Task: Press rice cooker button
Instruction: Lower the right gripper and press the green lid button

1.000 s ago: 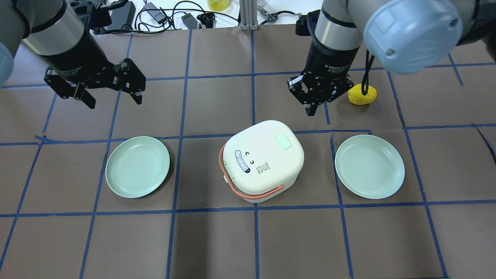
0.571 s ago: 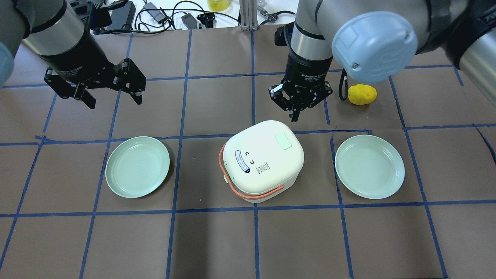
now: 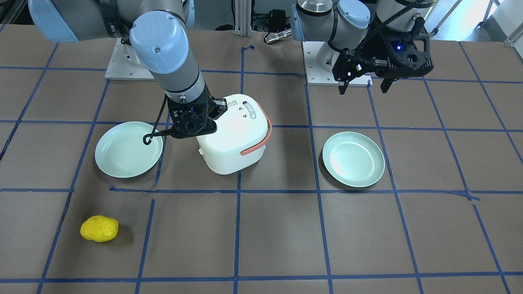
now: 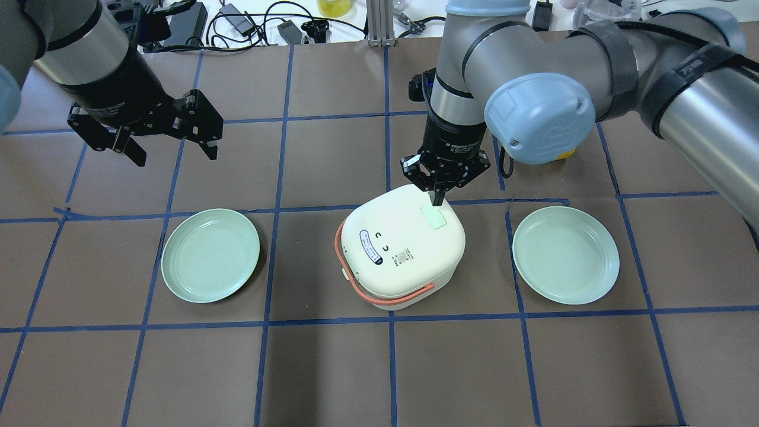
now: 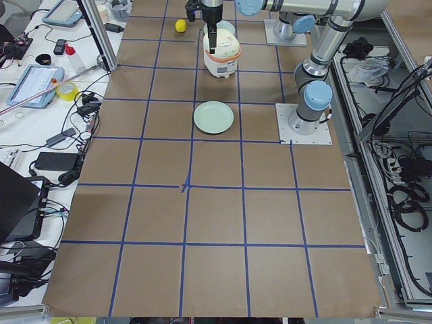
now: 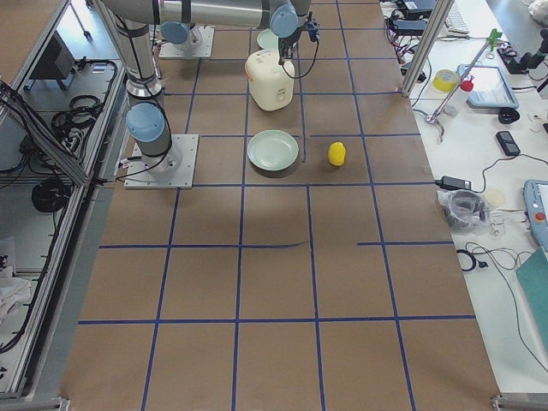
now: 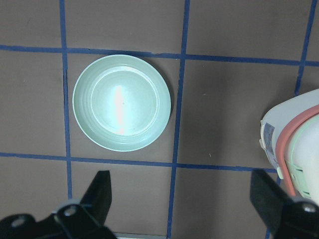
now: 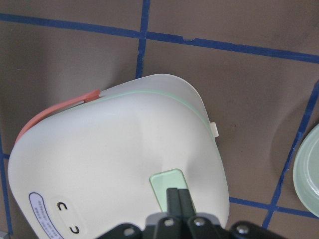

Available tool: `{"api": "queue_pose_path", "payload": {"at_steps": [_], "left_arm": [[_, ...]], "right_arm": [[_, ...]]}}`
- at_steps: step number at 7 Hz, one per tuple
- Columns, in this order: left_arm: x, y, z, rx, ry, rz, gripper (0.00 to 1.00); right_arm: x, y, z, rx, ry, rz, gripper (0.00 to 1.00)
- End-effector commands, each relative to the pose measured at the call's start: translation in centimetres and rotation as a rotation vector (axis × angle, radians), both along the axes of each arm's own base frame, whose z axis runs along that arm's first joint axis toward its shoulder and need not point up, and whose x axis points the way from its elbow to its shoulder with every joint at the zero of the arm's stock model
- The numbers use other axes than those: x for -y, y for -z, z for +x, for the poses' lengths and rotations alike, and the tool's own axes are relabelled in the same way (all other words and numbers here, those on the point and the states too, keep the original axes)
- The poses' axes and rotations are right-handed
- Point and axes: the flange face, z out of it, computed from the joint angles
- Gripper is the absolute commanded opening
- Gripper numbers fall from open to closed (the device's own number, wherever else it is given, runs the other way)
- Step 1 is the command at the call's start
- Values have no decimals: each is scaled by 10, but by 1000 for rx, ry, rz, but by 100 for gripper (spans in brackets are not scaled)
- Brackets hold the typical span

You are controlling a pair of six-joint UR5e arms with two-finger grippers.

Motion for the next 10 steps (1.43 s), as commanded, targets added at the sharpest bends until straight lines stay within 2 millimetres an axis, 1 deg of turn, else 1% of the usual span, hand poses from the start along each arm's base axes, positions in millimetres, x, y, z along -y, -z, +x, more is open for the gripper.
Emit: {"api": "queue_pose_path", "payload": {"at_steps": [1,3,4,7,9,10], "left_arm": [[0,0,0,0,0,0,100],[0,0,0,0,0,0,100],[0,0,0,0,0,0,100],[0,0,0,0,0,0,100],[0,0,0,0,0,0,100],[0,0,0,0,0,0,100]], "right_arm": [[-2,8,0,-2,0,13,0],[-2,10,0,-2,-1,17,0],[0,15,1,5,1,28,0],[1,17,1,4,1,33,0],[-1,24,1,3,1,37,0],[0,22,1,3,2,33,0]]}}
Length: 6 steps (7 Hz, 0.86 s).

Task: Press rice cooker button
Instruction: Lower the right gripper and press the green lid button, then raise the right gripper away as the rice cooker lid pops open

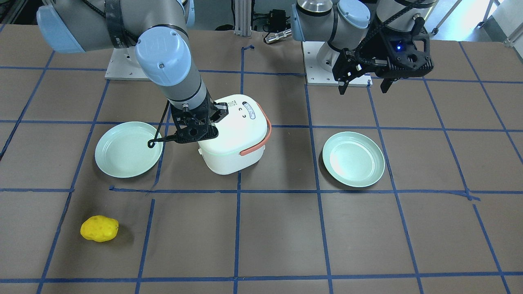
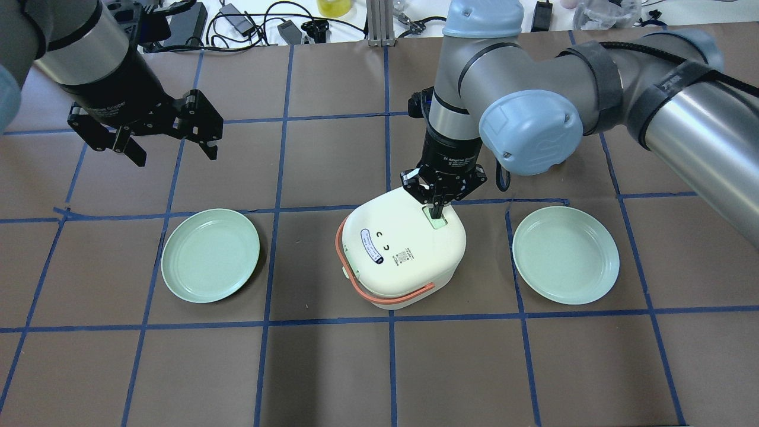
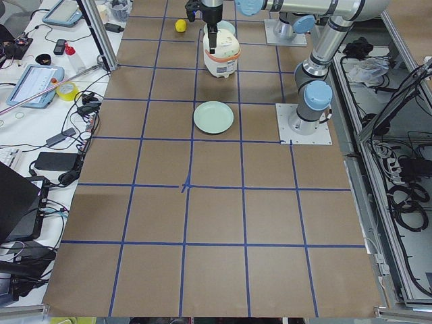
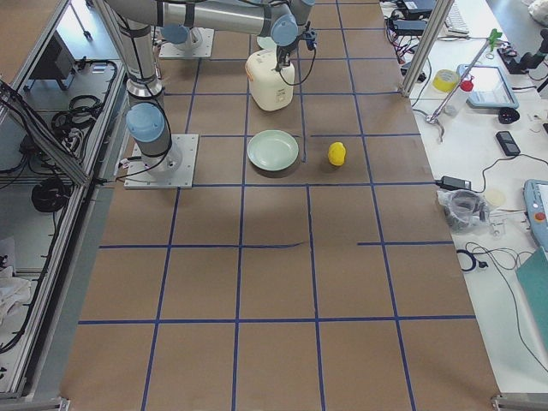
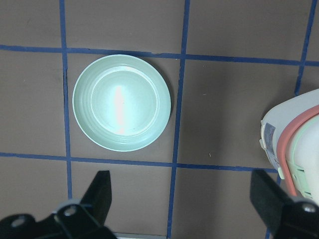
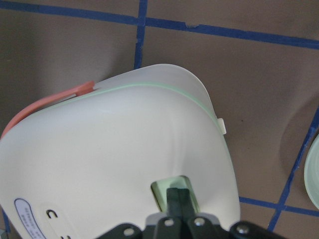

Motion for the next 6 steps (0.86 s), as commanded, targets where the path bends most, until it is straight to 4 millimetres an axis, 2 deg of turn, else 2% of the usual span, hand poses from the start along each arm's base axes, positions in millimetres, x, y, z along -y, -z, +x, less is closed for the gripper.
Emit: {"api": "queue_pose_path", "payload": {"at_steps": [1,2,3,4,6], "left_arm": [[0,0,0,0,0,0,100],[0,0,0,0,0,0,100],[0,0,0,0,0,0,100],[0,0,0,0,0,0,100],[0,0,0,0,0,0,100]], "right_arm": [[4,-15,0,2,30,-25,0],[7,-38,1,2,81,-62,42],[8,-73,-1,5,106,-119,99],[6,-95,-5,-2,145,-130,100],[24,-129,-26,-14,193,-202,100]]}}
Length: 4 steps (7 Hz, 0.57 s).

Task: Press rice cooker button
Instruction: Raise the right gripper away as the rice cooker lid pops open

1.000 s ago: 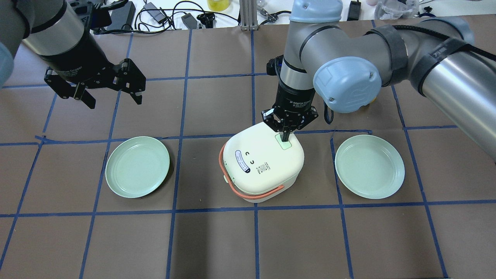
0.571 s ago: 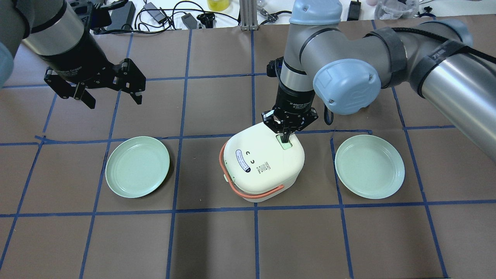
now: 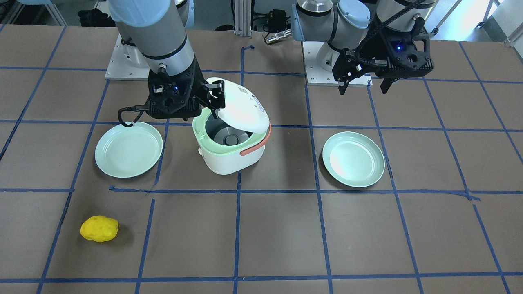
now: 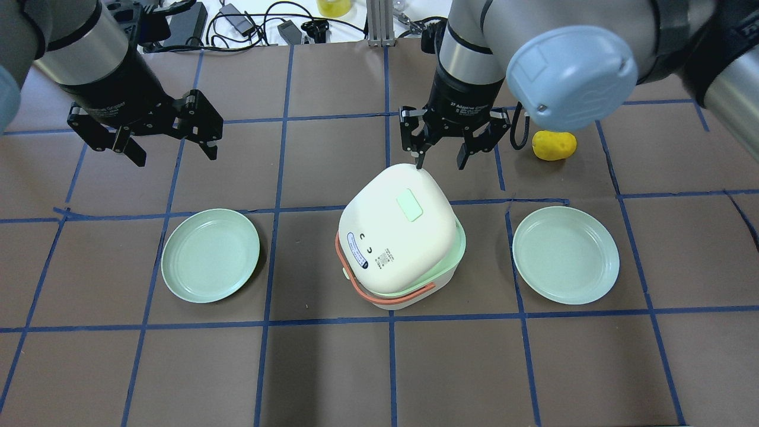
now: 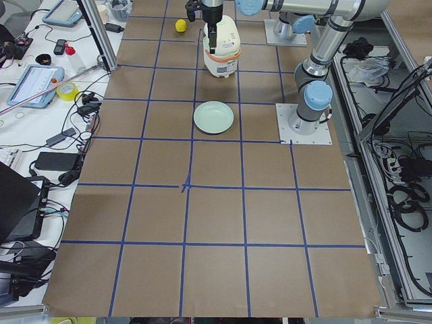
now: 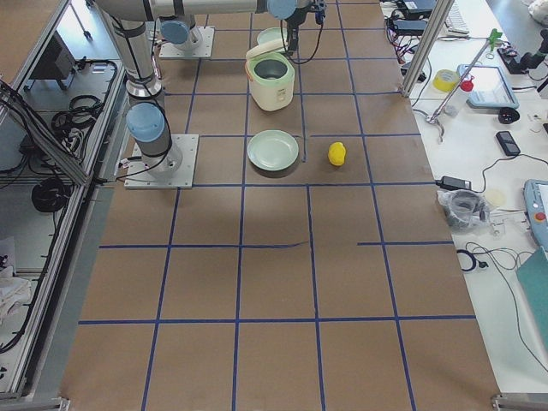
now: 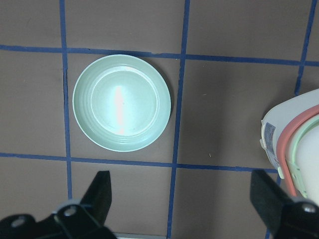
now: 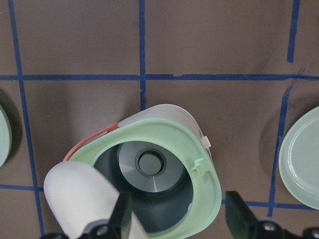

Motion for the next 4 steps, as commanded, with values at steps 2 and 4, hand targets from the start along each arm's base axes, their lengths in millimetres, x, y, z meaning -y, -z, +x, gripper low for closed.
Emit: {"api": "queue_pose_path", "payload": {"at_steps": [2,4], "left_arm": [[0,0,0,0,0,0,100],[0,0,0,0,0,0,100]], "right_arm": [[27,-24,-57,-110,29,-74,100],[35,-25,-87,-119,24,-72,100]]}}
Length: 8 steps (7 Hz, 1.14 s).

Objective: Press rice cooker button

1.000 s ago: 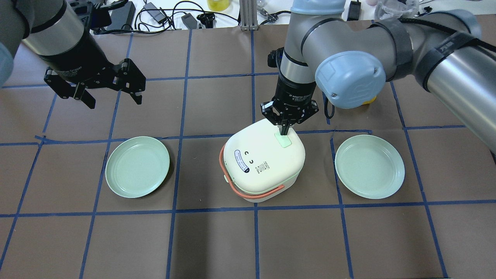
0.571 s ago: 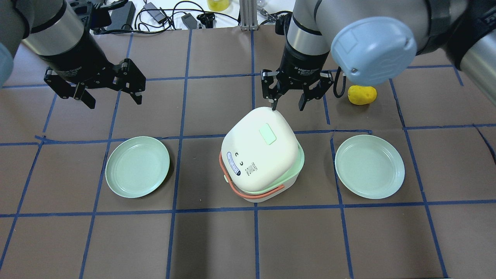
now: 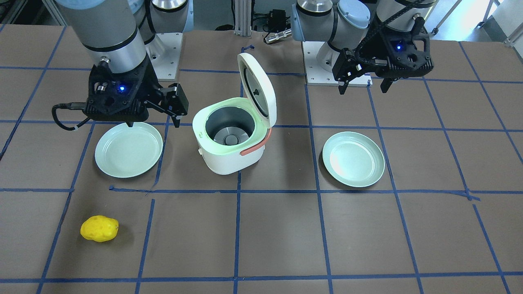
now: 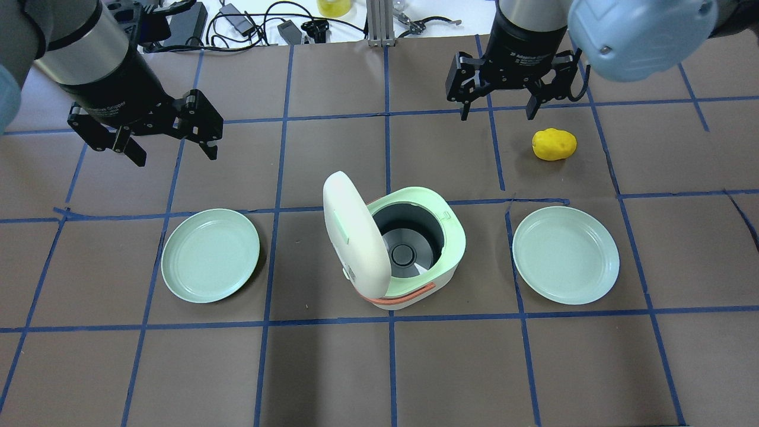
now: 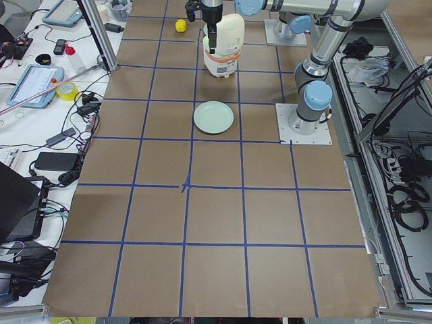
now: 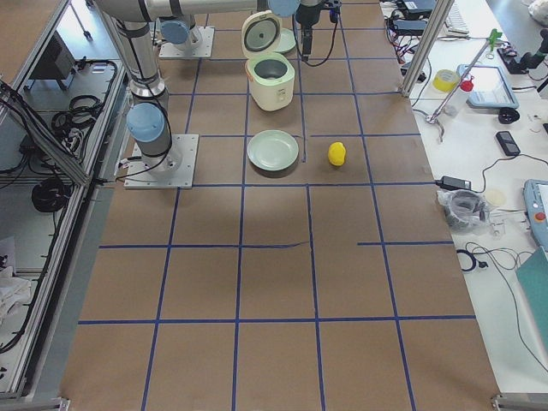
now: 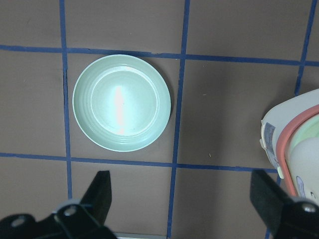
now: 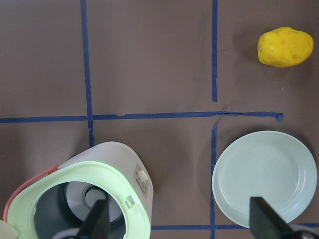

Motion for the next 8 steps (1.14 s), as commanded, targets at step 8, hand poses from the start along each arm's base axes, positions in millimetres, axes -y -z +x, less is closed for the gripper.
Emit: {"api": "queue_pose_path", "payload": {"at_steps": [8], "left_arm": [[0,0,0,0,0,0,100]], "right_arm": [[-24,-26,-35,-33,-19,38,100]]}}
